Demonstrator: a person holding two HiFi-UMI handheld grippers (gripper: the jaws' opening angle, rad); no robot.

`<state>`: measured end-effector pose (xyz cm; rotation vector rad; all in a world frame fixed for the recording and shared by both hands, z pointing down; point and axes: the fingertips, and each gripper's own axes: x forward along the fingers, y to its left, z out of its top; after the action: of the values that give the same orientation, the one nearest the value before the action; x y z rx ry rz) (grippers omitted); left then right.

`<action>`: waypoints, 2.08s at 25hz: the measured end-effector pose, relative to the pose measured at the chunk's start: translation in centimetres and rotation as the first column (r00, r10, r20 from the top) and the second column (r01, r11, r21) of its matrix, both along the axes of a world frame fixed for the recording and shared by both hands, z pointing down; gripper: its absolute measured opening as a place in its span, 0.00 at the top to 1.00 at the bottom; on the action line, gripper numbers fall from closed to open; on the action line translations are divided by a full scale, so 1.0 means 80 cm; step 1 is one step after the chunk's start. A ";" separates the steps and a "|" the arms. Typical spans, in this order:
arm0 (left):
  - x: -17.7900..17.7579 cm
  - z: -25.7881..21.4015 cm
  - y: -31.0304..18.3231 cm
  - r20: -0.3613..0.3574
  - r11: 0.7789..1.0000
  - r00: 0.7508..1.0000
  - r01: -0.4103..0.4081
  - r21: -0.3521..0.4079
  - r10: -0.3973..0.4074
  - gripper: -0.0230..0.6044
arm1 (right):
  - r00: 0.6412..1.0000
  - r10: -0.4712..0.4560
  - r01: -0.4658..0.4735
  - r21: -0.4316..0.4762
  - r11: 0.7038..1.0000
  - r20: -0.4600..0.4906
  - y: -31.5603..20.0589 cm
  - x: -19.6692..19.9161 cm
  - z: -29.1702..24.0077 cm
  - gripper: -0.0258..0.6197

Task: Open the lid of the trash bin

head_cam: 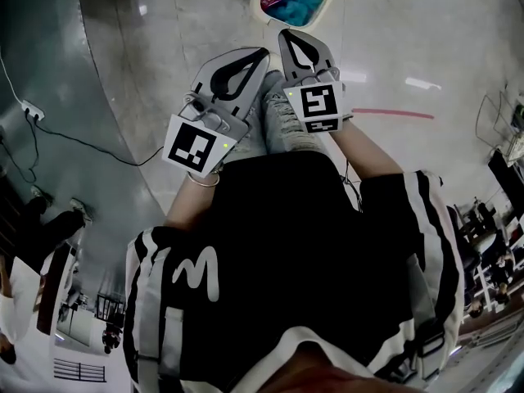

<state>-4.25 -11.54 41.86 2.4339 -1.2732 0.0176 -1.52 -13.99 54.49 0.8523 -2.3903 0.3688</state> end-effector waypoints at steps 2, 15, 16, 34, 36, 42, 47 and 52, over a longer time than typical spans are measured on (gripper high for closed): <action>0.000 -0.005 -0.003 0.007 1.000 1.000 -0.001 0.006 0.001 0.96 | 1.000 0.012 -0.012 0.008 1.000 0.011 -0.005 0.004 -0.011 0.95; 0.005 -0.052 0.000 0.027 0.999 0.999 -0.020 0.042 0.018 0.96 | 0.997 0.028 -0.032 0.067 0.997 0.072 -0.009 0.012 -0.100 0.95; 0.004 -0.054 -0.002 0.026 0.999 0.999 -0.022 0.042 0.021 0.96 | 0.996 0.027 -0.032 0.069 0.997 0.081 -0.011 0.011 -0.107 0.95; 0.008 -0.119 -0.005 0.060 0.996 0.997 -0.048 0.074 0.044 0.96 | 0.986 -0.038 0.008 0.180 0.984 0.161 0.003 0.020 -0.235 0.95; 0.013 -0.131 -0.008 0.068 0.995 0.996 -0.055 0.082 0.050 0.96 | 0.985 -0.064 0.032 0.194 0.981 0.159 0.006 0.021 -0.250 0.95; 0.021 -0.163 -0.008 0.071 0.991 0.995 -0.073 0.111 0.066 0.96 | 0.978 -0.056 0.016 0.199 0.980 0.199 0.010 0.027 -0.297 0.95; 0.025 -0.184 -0.018 0.067 0.987 0.995 -0.088 0.131 0.080 0.96 | 0.970 -0.056 0.008 0.201 0.980 0.236 0.007 0.030 -0.324 0.95; 0.032 -0.207 -0.022 0.074 0.983 0.993 -0.098 0.155 0.087 0.96 | 0.964 -0.065 0.000 0.242 0.970 0.260 0.002 0.033 -0.353 0.95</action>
<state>-1.67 -13.30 25.28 2.6480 -1.2308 0.0248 1.11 -13.81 26.23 0.9167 -2.7373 0.1919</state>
